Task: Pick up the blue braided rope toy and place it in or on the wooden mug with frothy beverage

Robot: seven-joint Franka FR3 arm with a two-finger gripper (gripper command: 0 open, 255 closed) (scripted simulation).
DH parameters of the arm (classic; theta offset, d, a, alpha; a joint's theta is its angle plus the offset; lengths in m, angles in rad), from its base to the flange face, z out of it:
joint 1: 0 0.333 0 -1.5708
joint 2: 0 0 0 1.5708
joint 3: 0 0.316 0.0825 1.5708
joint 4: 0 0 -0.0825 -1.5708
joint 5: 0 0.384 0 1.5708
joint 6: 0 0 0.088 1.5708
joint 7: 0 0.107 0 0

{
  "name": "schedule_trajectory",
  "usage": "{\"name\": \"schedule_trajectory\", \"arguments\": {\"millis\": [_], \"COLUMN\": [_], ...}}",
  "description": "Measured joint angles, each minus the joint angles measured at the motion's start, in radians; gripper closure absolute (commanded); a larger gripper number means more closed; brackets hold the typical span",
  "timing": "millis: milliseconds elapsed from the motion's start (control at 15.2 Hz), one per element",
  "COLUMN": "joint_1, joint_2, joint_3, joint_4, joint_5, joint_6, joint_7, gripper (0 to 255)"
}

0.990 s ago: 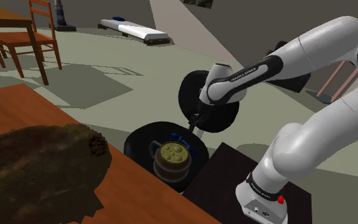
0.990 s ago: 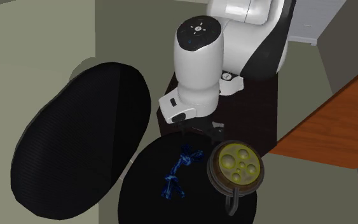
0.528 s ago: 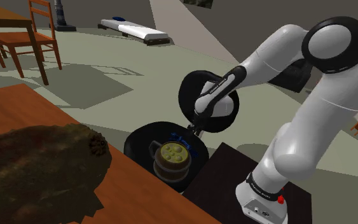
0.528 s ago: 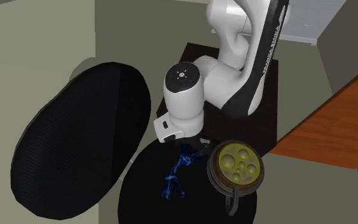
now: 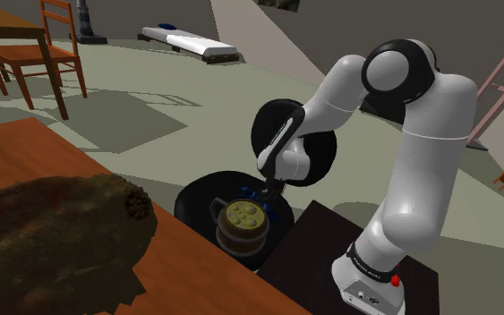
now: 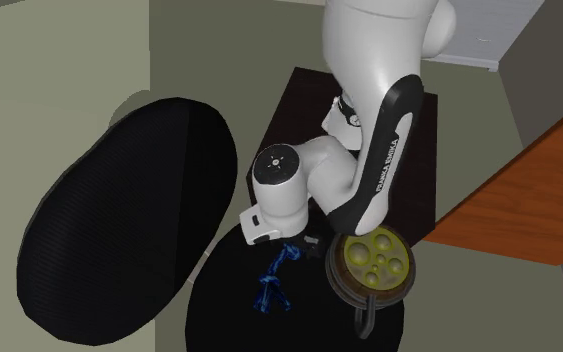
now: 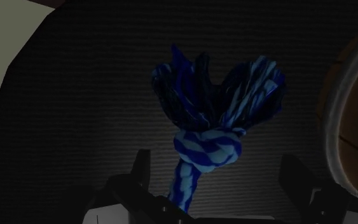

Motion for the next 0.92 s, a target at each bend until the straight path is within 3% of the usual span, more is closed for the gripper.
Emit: {"name": "schedule_trajectory", "arguments": {"millis": [330,726,792,924], "joint_1": [-0.057,-0.069,-0.069,-0.069], "joint_2": [0.092,0.107,0.107,0.107], "joint_3": [0.078,0.092,0.092,0.092], "joint_4": [0.039,0.045,0.045,0.045], "joint_5": [0.086,0.099,0.099,0.099], "joint_6": [0.058,0.068,0.068,0.068], "joint_7": [-0.073,-0.086,-0.086,-0.086], "gripper": [0,0,255,255]}}
